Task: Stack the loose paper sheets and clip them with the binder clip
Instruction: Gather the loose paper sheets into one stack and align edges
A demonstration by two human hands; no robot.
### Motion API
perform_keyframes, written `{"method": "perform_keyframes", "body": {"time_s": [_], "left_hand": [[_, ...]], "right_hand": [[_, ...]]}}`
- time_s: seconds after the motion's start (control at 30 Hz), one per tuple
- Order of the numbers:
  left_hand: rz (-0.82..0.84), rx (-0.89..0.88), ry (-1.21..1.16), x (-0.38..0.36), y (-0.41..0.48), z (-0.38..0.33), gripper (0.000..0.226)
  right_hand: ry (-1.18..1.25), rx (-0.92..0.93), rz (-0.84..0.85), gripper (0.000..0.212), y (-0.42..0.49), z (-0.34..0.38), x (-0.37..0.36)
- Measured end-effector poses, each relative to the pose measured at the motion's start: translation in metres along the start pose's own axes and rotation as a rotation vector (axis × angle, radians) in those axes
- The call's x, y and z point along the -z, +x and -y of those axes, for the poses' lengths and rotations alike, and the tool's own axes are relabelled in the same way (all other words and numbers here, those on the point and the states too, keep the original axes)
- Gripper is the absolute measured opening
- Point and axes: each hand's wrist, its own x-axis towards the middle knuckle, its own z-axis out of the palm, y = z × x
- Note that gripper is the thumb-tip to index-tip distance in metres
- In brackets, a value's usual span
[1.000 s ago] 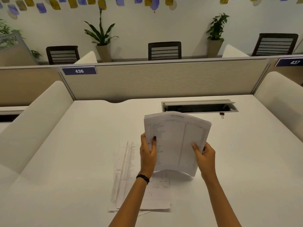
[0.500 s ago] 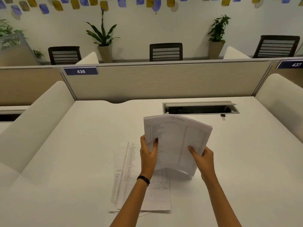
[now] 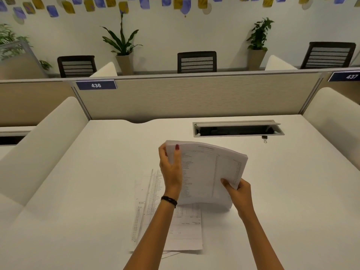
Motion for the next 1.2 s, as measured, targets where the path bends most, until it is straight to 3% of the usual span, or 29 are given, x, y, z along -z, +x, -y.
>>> {"method": "perform_keyframes", "body": {"time_s": [0.33, 0.5, 0.63, 0.73, 0.93, 1.2], "left_hand": [[-0.038, 0.097, 0.171, -0.014, 0.023, -0.021, 0.014], [0.072, 0.042, 0.072, -0.011, 0.013, -0.017, 0.033], [0.227, 0.043, 0.086, 0.002, 0.001, 0.013, 0.028], [0.243, 0.069, 0.154, 0.014, -0.010, 0.039, 0.018], [0.199, 0.085, 0.235, 0.026, -0.016, 0.061, 0.023], [0.254, 0.188, 0.330, 0.034, -0.010, 0.075, 0.036]], "right_hand": [[0.017, -0.008, 0.009, 0.007, -0.001, -0.002, 0.002], [0.015, -0.023, 0.002, 0.007, 0.000, -0.002, 0.003], [-0.007, -0.027, -0.005, 0.014, 0.001, -0.004, 0.004], [-0.024, 0.009, -0.027, 0.011, -0.001, -0.005, 0.003], [-0.014, 0.079, -0.054, 0.002, -0.004, 0.002, 0.002], [-0.037, 0.008, -0.009, 0.017, -0.003, -0.008, 0.008]]}}
